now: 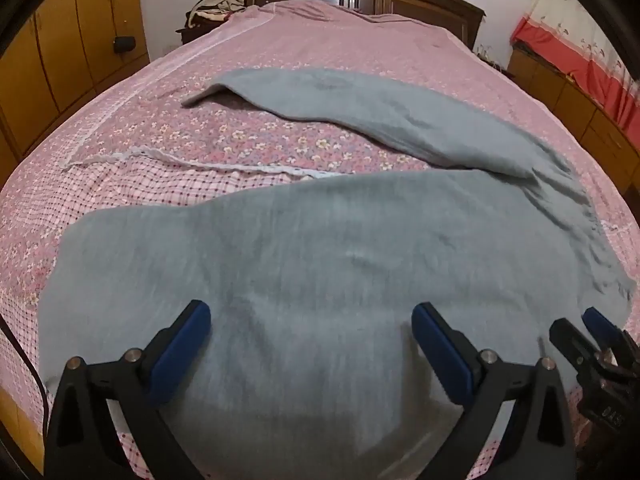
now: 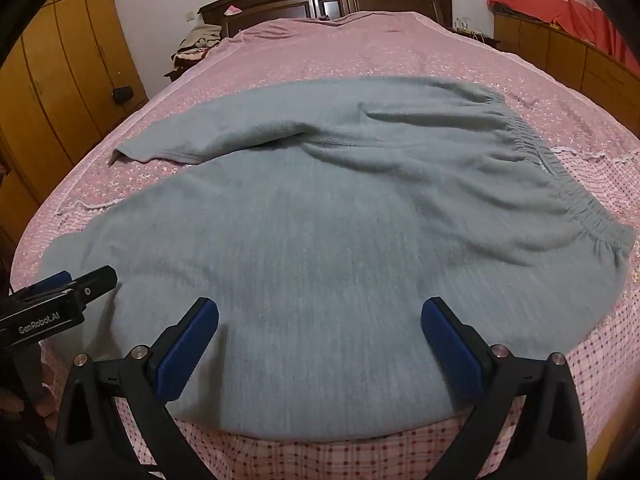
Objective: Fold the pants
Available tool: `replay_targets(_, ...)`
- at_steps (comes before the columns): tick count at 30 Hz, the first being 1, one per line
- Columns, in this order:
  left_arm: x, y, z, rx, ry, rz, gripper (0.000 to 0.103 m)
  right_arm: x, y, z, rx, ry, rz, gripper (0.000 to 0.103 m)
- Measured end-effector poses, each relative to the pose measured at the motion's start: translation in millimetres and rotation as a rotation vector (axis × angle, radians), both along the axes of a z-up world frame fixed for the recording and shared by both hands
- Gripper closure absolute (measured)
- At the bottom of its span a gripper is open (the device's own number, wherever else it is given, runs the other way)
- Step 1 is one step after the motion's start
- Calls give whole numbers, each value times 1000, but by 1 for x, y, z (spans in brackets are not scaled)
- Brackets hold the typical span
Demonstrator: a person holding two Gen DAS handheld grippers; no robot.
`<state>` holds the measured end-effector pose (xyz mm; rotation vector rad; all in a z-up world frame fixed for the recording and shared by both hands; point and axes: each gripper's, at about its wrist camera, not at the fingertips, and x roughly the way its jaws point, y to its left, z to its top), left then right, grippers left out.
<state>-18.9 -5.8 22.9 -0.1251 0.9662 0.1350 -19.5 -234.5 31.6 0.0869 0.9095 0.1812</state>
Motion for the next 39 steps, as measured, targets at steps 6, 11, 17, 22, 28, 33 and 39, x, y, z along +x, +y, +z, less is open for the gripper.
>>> replay_targets(6, 1, -2, 3, 12, 3, -5, 1, 2, -6, 1, 13, 9, 1, 0)
replay_targets(11, 3, -3, 2, 25, 9, -13, 1, 2, -7, 1, 14, 11, 2, 0)
replay_targets(17, 3, -4, 2, 32, 12, -24, 1, 2, -6, 1, 18, 15, 1, 0)
replay_targets(22, 3, -4, 0, 36, 15, -28, 1, 2, -5, 2, 17, 14, 1, 0)
replay_targets(28, 3, -5, -1, 39, 17, -31, 1, 2, -5, 2, 18, 15, 1, 0)
replay_targets(33, 3, -5, -1, 38, 18, -31, 1, 2, -5, 2, 18, 15, 1, 0)
replay_targets(39, 3, -6, -3, 39, 20, -32, 1, 1, -4, 2, 14, 16, 2, 0)
